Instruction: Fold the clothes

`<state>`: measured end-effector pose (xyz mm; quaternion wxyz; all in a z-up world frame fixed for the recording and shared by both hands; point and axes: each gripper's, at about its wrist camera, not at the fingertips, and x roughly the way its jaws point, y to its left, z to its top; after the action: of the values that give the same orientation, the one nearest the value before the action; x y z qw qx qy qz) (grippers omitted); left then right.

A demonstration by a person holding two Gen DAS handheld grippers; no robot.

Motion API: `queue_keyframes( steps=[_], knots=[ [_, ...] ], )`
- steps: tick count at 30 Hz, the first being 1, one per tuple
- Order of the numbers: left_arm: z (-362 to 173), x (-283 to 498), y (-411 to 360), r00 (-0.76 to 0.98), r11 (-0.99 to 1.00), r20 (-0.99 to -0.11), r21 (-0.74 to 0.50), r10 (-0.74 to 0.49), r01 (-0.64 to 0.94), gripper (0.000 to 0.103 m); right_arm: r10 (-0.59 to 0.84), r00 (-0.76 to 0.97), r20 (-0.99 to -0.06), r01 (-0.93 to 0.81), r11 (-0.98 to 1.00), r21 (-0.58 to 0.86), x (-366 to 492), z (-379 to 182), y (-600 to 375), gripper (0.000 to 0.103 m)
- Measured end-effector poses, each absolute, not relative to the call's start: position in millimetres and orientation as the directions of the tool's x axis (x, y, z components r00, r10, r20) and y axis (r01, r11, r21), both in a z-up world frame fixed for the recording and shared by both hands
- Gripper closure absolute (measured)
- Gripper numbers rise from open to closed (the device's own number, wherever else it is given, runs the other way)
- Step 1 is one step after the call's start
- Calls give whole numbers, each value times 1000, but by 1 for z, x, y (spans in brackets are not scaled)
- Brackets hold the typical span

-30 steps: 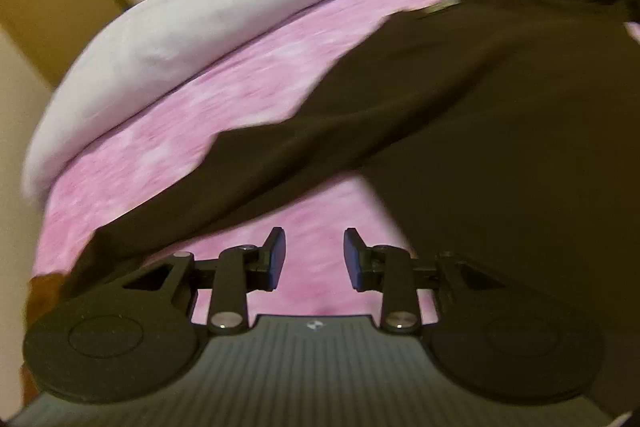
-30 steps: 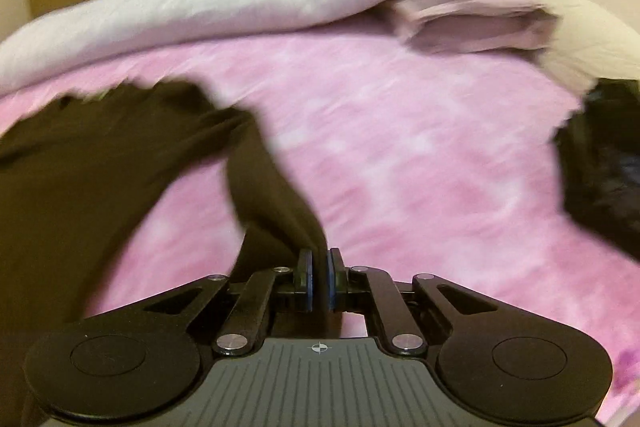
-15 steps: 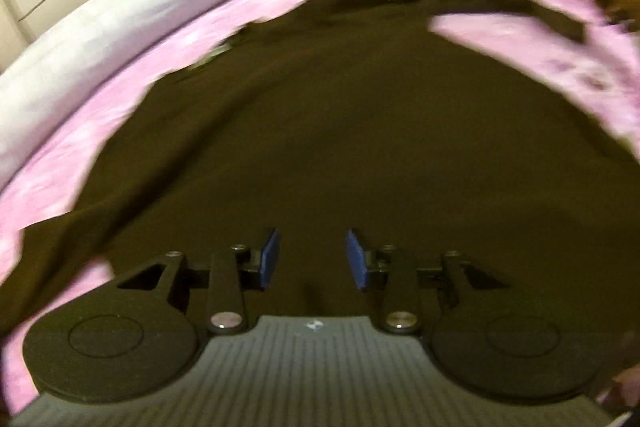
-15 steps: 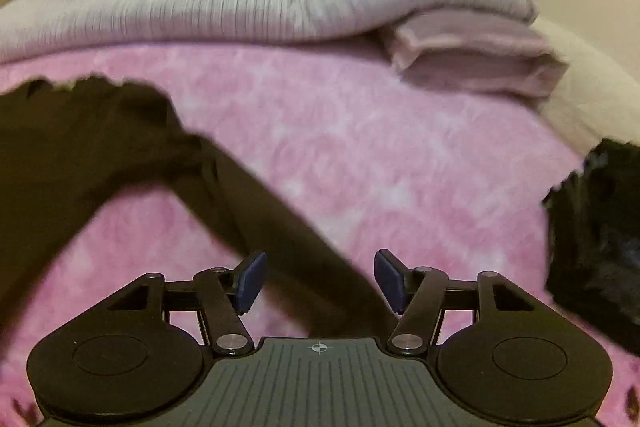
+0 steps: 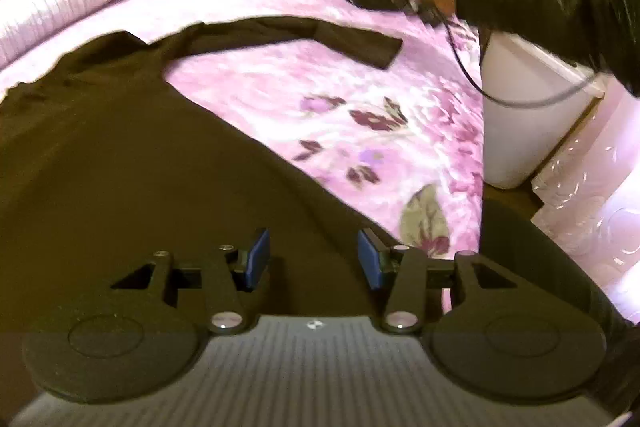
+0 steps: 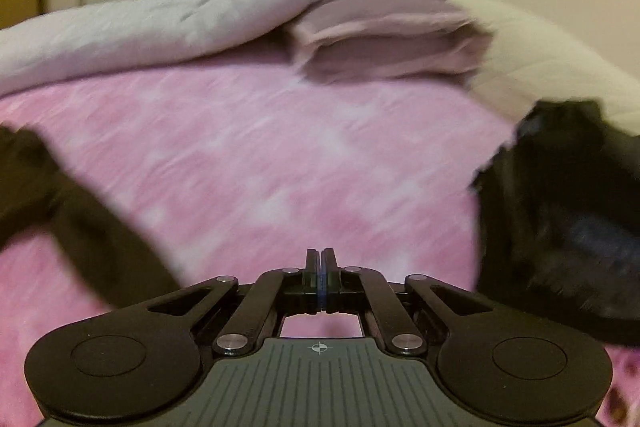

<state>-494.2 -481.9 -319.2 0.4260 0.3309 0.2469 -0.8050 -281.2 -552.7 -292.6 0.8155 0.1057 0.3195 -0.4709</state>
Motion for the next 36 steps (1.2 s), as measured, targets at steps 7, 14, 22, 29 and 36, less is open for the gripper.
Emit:
queue_keyframes(
  steps=[7, 14, 22, 29, 36],
  knots=[
    [-335, -512, -469, -383, -499, -782, -108, -492, 860, 59, -495, 564, -661, 700, 711, 65, -287, -290, -494, 45],
    [-326, -516, -463, -415, -483, -762, -154, -497, 862, 59, -501, 428, -752, 669, 735, -109, -294, -333, -456, 100],
    [-326, -523, -467, -460, -496, -740, -196, -492, 846, 59, -760, 338, -555, 751, 573, -328, -289, -256, -543, 99],
    [-320, -520, -458, -454, -488, -726, -186, -516, 853, 59, -828, 231, -512, 835, 438, -332, -269, -255, -576, 57],
    [-303, -461, -410, -303, -339, -724, -102, -619, 935, 59, -541, 525, -657, 683, 729, -54, -281, -276, -445, 54]
  ],
)
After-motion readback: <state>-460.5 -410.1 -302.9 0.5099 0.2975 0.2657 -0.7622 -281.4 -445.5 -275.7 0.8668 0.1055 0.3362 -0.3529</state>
